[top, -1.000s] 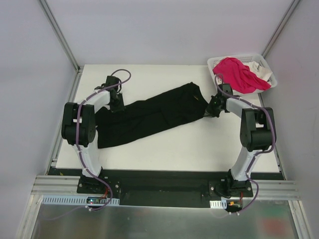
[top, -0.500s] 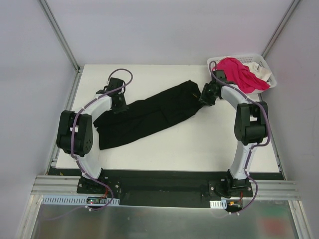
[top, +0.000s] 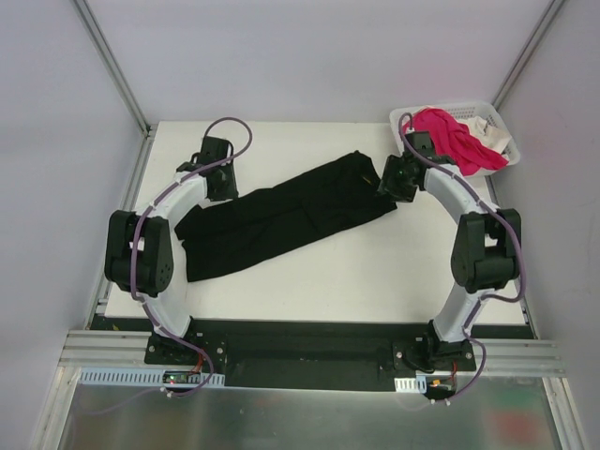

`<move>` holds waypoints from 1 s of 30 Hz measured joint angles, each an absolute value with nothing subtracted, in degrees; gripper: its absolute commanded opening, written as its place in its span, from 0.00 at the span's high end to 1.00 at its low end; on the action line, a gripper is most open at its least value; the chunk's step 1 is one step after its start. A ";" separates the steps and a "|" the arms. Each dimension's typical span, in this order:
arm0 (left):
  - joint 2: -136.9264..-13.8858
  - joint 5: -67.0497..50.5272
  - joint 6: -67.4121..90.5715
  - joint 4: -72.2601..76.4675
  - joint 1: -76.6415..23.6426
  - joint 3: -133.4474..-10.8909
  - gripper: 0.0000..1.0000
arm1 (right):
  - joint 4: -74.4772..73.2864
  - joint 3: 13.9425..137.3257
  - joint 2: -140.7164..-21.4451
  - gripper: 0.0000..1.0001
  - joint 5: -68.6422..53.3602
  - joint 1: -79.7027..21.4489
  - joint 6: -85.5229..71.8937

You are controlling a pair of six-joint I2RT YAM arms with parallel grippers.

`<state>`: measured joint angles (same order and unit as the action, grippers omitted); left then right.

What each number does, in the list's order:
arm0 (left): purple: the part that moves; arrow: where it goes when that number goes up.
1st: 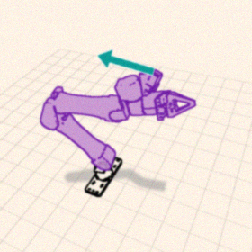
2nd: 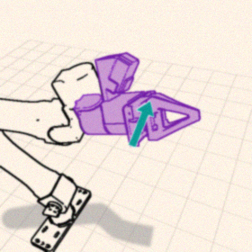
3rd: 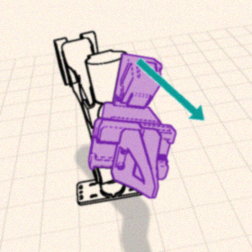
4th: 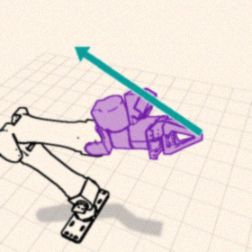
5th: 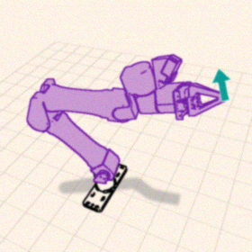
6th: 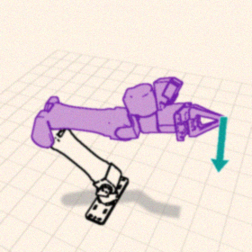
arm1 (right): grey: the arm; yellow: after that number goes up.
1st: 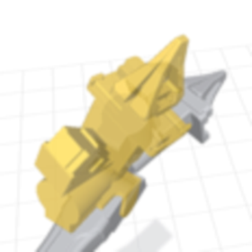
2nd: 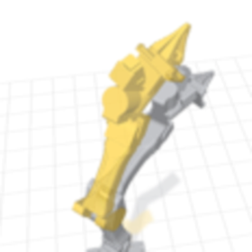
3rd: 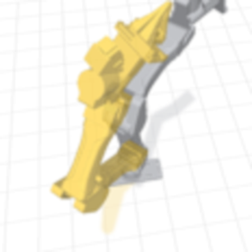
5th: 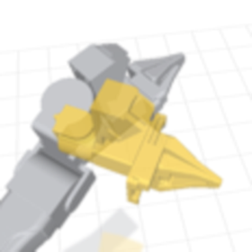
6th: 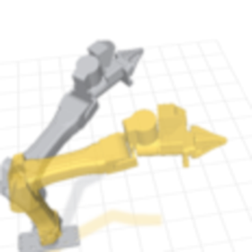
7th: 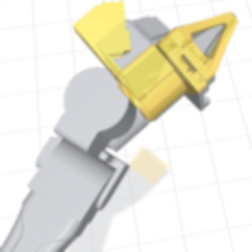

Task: Fold and stack the t-shirts
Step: Rotate the tshirt 90 degrees

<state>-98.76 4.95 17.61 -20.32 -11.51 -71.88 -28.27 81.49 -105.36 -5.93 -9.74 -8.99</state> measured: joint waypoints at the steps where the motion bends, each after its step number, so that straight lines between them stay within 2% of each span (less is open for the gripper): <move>1: -98.67 4.86 16.78 -20.27 -11.51 -72.25 0.68 | -28.47 80.73 -104.05 0.49 -4.99 -10.02 -8.75; 6: -99.24 2.48 11.25 -21.23 -11.14 -74.52 0.62 | -30.72 83.92 -102.69 0.52 -4.38 -13.82 -7.31; 9: -100.90 0.45 8.29 -21.76 -11.14 -76.58 0.59 | -29.89 91.98 -109.32 0.52 -7.51 -16.10 -7.42; 14: -102.00 -2.81 4.71 -23.09 -11.14 -76.75 0.46 | -29.56 100.40 -120.70 0.51 -11.60 -18.00 -7.90; 25: -100.05 -4.01 1.89 -23.94 -11.11 -77.38 0.45 | -28.34 95.64 -123.85 0.51 -13.41 -17.89 -9.89; 30: -98.39 -3.86 5.93 -25.19 -11.97 -77.17 0.45 | -27.44 95.00 -123.85 0.50 -14.00 -17.82 -10.57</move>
<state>-98.39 -3.86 5.93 -25.19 -11.97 -77.17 -27.44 95.00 -123.85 -14.00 -17.82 -10.57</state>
